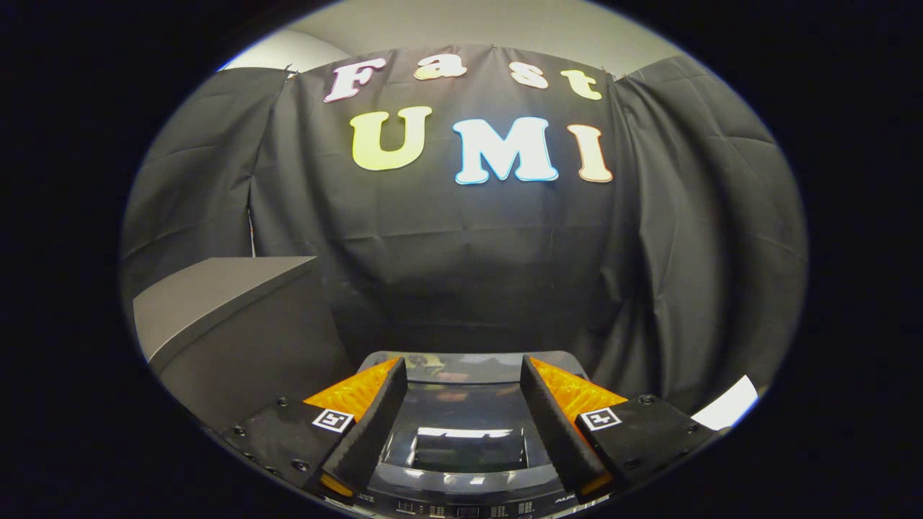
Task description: Put the clothes into the washing machine and then close the washing machine lid.
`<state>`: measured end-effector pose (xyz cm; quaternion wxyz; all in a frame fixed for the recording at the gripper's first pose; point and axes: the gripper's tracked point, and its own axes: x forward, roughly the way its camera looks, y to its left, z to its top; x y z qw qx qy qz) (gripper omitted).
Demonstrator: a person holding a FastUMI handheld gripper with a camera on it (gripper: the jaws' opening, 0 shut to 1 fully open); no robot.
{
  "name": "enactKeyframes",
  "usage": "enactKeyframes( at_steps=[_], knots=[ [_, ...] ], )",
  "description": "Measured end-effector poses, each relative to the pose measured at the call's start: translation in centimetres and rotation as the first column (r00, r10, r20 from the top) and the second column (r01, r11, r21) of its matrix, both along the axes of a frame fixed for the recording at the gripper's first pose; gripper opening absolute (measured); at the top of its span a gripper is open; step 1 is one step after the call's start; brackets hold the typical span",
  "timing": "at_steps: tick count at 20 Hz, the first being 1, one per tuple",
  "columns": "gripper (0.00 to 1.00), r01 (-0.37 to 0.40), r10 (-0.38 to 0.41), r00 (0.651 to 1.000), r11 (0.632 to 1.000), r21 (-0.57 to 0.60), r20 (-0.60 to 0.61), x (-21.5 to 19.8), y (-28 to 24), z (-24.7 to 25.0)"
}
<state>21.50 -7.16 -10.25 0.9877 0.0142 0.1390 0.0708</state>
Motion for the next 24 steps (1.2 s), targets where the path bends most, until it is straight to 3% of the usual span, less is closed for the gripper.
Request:
enactKeyframes(
  at_steps=[5, 10, 21, 24],
  knots=[
    [0.98, -0.007, 0.007, 1.000, 1.000, 0.005, 0.001, -1.4, 0.8, 0.2],
    [0.98, 0.011, -0.012, 0.998, 1.000, 0.028, 0.056, -3.3, 1.3, 3.5],
    [0.98, 0.110, -0.125, 0.968, 0.991, 0.081, 0.217, -12.5, 1.1, 12.6],
    [0.98, 0.118, -0.134, 0.964, 0.990, 0.079, 0.231, -14.9, 0.8, 13.0]
  ],
)
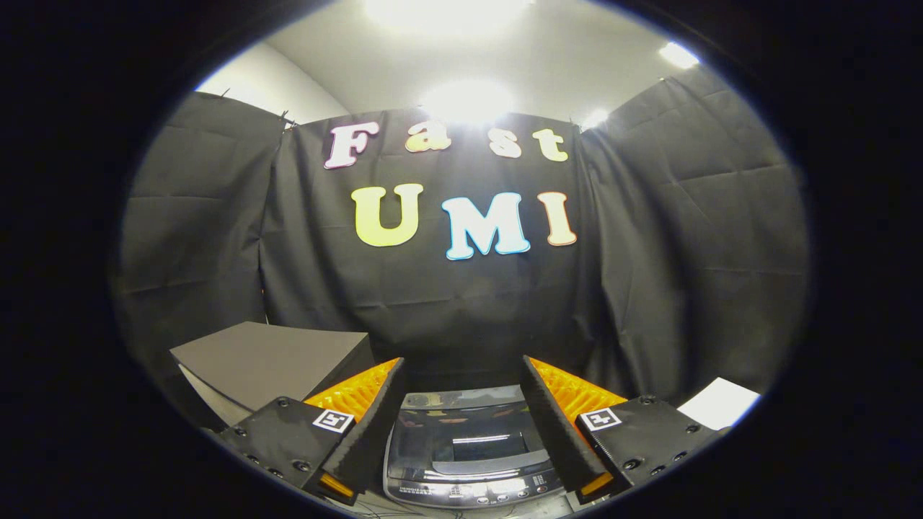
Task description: Put the clothes into the washing machine and then close the washing machine lid.
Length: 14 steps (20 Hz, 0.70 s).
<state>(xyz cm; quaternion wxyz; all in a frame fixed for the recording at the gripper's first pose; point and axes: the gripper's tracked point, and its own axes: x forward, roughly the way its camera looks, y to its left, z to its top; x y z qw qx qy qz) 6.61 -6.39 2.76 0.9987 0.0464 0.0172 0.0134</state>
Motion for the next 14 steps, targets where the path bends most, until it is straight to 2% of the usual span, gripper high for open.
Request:
enactKeyframes(
  at_steps=[6, 14],
  knots=[
    [0.98, 0.017, -0.013, 0.998, 0.998, -0.065, 0.059, -4.6, -1.8, 1.3],
    [0.98, 0.008, -0.003, 0.997, 0.998, -0.068, 0.076, -9.8, -3.0, 0.8]
  ],
)
